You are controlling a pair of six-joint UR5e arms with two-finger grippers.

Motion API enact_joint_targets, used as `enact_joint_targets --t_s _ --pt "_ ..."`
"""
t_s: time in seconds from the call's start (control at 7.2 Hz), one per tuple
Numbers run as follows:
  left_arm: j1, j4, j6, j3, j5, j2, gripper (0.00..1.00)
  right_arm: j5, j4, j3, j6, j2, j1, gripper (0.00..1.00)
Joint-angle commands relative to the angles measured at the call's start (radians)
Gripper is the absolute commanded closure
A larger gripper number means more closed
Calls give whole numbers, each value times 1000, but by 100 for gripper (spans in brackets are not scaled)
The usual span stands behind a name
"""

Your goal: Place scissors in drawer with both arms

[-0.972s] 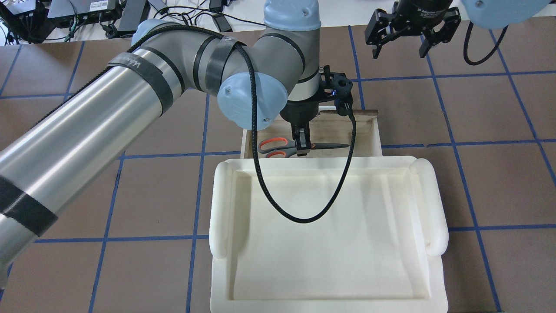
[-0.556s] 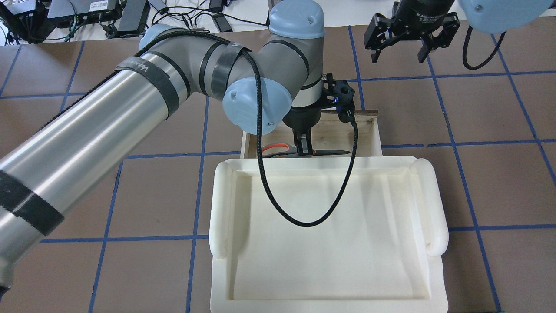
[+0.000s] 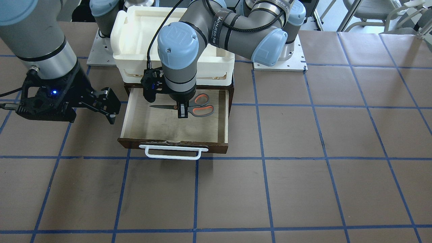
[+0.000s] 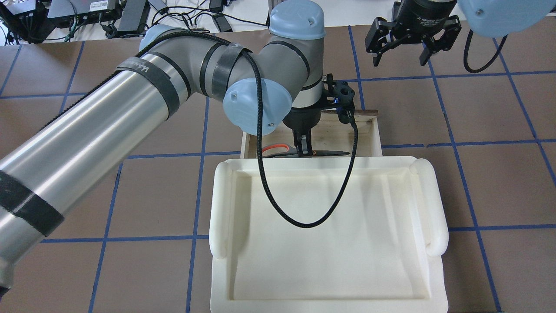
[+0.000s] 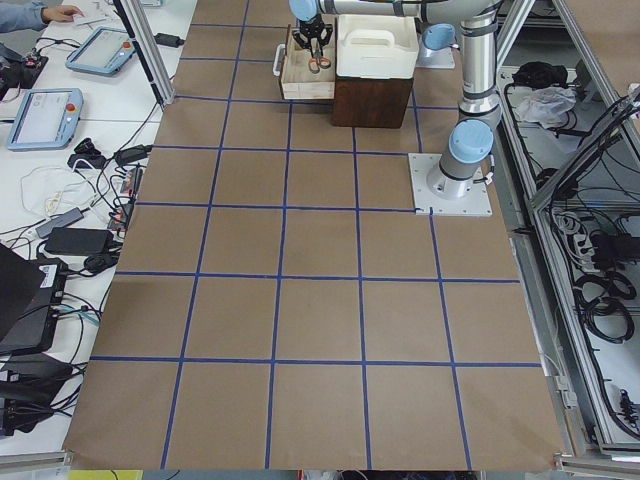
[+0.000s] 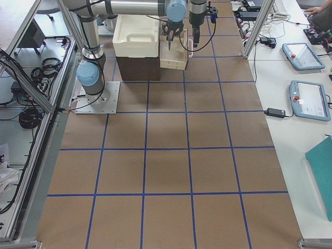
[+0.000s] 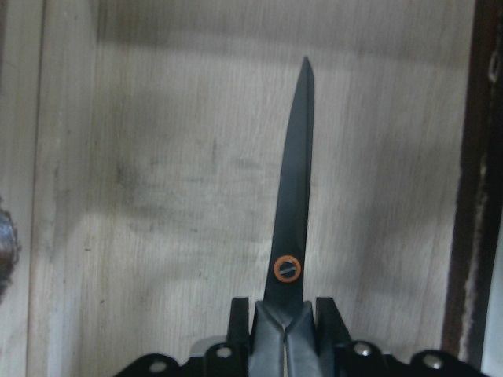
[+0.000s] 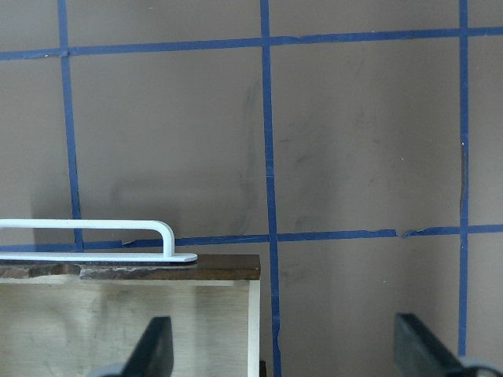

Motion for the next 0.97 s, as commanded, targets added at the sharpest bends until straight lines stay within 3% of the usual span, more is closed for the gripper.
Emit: enact_joint_targets --t_s 0.0,0.14,0.28,0.42,0.69,0.83 --pt "-3 8 1 -3 1 -3 88 0 2 6 1 -4 0 0" --pt "-4 7 -4 -3 0 -3 86 0 2 8 3 -5 0 0" --pt "-9 7 -7 -3 0 -2 66 1 15 7 3 -5 0 0" --pt "-12 7 -8 -3 0 0 33 1 17 7 3 -5 0 0" --pt "-12 7 -16 -3 0 0 1 3 17 8 3 -5 0 0" --pt "-12 8 -16 -3 -2 1 2 1 21 8 6 -5 0 0"
